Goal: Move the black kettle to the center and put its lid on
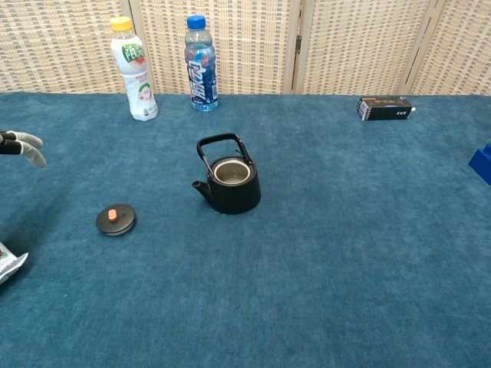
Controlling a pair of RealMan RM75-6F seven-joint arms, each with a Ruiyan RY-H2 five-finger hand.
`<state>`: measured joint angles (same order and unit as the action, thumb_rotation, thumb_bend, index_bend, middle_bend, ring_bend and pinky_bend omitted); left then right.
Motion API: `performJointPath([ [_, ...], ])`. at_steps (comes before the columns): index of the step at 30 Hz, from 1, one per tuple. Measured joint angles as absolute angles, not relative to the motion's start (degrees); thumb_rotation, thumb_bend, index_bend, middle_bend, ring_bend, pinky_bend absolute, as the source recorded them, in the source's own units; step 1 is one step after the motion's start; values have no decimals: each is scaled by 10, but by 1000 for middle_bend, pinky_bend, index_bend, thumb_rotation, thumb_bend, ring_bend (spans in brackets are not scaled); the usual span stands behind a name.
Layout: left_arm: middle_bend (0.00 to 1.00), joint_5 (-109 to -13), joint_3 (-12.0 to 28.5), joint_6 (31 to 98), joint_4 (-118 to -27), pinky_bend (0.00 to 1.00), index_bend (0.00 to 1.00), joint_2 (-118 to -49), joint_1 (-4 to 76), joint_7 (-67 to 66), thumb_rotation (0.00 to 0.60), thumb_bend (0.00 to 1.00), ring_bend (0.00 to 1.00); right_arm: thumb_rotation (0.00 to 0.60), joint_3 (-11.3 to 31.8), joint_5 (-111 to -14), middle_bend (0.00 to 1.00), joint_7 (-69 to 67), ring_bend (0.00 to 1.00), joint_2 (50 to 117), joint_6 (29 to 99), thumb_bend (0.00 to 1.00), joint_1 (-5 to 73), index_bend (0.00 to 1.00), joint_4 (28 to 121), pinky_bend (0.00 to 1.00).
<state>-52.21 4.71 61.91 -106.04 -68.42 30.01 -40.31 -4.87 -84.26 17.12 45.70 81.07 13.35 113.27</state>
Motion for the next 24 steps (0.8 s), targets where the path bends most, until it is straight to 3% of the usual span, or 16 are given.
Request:
performJointPath([
  [4,0,-519,48,618,-1053,193,253,-694,306,-389,600,84,0,600,-44,-845,310,152,174,467,808,175,126,364,1118,193],
  [11,0,-512,50,609,-1048,86,237,-705,323,-377,600,83,0,600,-36,-857,310,116,174,477,816,175,112,365,1101,193],
  [19,0,-488,50,601,-1035,74,234,-728,346,-386,600,83,0,600,-29,-866,310,76,174,486,826,175,95,366,1081,193],
  [21,11,-485,51,605,-1029,120,235,-735,351,-391,600,83,3,600,-27,-867,310,66,174,488,827,175,92,367,1075,193],
  [24,196,-490,53,624,-1021,337,234,-747,354,-397,600,77,116,600,-25,-869,310,52,174,489,826,175,88,369,1067,193],
])
